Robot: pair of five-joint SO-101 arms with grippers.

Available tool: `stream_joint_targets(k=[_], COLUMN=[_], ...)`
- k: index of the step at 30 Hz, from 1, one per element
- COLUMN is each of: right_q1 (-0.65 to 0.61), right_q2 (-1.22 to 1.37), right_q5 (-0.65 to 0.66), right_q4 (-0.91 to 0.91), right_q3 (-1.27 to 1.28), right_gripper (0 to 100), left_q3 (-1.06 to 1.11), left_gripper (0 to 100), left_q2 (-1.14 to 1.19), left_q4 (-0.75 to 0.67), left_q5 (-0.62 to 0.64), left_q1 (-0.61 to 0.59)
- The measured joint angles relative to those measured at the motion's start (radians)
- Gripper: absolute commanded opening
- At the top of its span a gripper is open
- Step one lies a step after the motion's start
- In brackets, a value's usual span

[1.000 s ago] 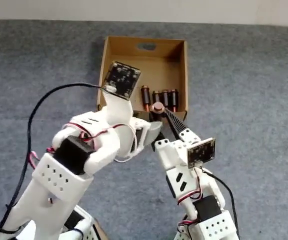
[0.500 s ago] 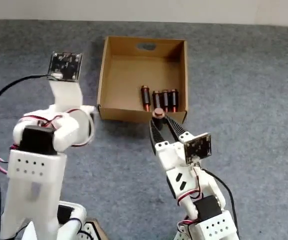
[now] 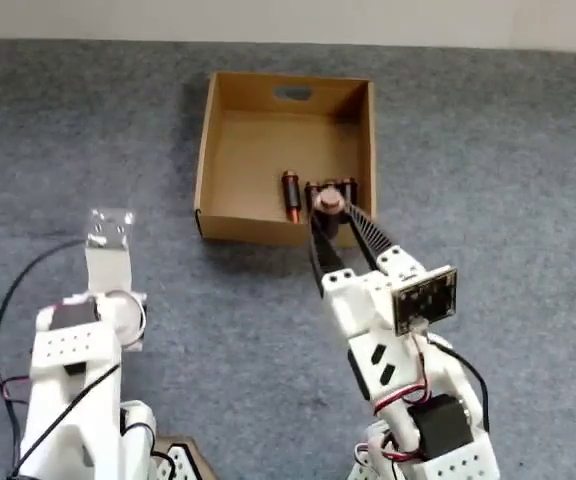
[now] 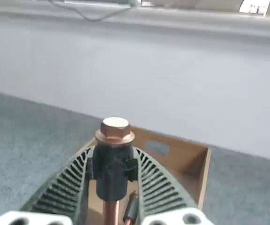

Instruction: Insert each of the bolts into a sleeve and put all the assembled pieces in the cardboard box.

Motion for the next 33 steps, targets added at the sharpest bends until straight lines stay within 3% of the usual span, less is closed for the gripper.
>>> stream_joint_targets(k=[6,12,16,21,25,33], right_q1=[0.000,-0.009,-0.015,-0.018,-0.020,-0.018], right_q2=[0.397,0.919,1.281,1.642,1.829,2.076], right_q5=[0.000,0.000,0.000,-0.014,-0.160,-0.236], right_q4=[-0.080,-0.281,-0.319,-0.319,-0.302,-0.046], right_q3=[-0.201,-0.396,-0.577,-0.822,-0.971,-1.286], right_gripper=[0.7,0.7,0.7,0.7,0.7,0.7], left_q3=[0.098,0.100,0.100,0.100,0.100,0.100], left_gripper=[3,3,3,3,3,3], left_q2=[0.000,0.000,0.000,0.000,0.000,0.000], left_q4=[-0.118,-0.132,-0.132,-0.132,-0.132,-0.132], left_q5=[-0.008,-0.008,-0.008,-0.008,-0.008,-0.008], left_q1=[-0.002,-0.002,-0.002,-0.002,-0.002,-0.002])
